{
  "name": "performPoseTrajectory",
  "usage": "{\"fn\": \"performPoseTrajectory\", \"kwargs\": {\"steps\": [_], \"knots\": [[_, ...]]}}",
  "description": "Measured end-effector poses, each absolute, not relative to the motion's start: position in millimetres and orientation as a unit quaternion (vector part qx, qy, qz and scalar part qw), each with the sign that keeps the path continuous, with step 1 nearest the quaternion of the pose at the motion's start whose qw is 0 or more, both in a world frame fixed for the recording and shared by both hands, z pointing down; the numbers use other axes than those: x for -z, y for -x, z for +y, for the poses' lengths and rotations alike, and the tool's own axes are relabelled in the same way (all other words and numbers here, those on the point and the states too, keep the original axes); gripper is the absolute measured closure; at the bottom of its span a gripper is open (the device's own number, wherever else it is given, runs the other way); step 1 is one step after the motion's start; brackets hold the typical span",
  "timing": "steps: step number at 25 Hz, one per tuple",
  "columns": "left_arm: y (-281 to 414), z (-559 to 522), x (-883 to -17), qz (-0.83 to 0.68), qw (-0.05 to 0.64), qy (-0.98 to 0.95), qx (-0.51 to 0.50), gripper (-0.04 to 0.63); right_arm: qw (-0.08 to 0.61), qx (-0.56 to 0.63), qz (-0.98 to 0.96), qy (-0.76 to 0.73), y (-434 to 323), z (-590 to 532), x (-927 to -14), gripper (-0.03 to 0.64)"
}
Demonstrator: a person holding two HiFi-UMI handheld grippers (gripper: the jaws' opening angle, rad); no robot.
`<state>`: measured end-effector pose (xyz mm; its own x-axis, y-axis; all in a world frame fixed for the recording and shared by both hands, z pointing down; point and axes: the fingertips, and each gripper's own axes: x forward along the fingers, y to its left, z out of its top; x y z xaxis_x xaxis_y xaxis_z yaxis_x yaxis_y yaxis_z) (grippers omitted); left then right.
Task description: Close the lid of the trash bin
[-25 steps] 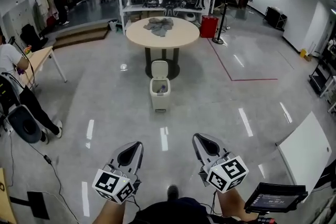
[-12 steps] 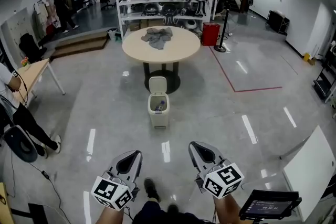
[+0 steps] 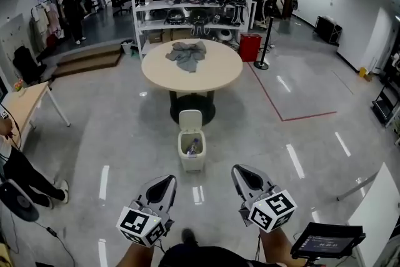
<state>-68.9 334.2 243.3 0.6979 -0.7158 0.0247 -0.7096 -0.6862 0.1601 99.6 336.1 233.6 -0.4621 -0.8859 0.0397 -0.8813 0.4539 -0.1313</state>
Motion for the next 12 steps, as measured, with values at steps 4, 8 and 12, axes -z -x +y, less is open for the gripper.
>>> {"fn": "performPoseTrajectory", "kwargs": {"steps": [4,8,12], "knots": [[87.2,274.5,-242.9,-0.382,0.077,-0.921,0.020,0.594,0.025,0.073,0.848,0.524,-85.2,279.0,-233.6,0.606],[93.8,221.0,-244.0,-0.381,0.080,-0.921,0.026,0.594,0.015,0.077,0.848,0.523,-79.0,228.2,-233.7,0.606],[96.1,170.3,-255.2,-0.381,0.089,-0.920,0.022,0.594,0.010,0.085,0.846,0.526,-80.6,176.8,-240.7,0.606]]}}
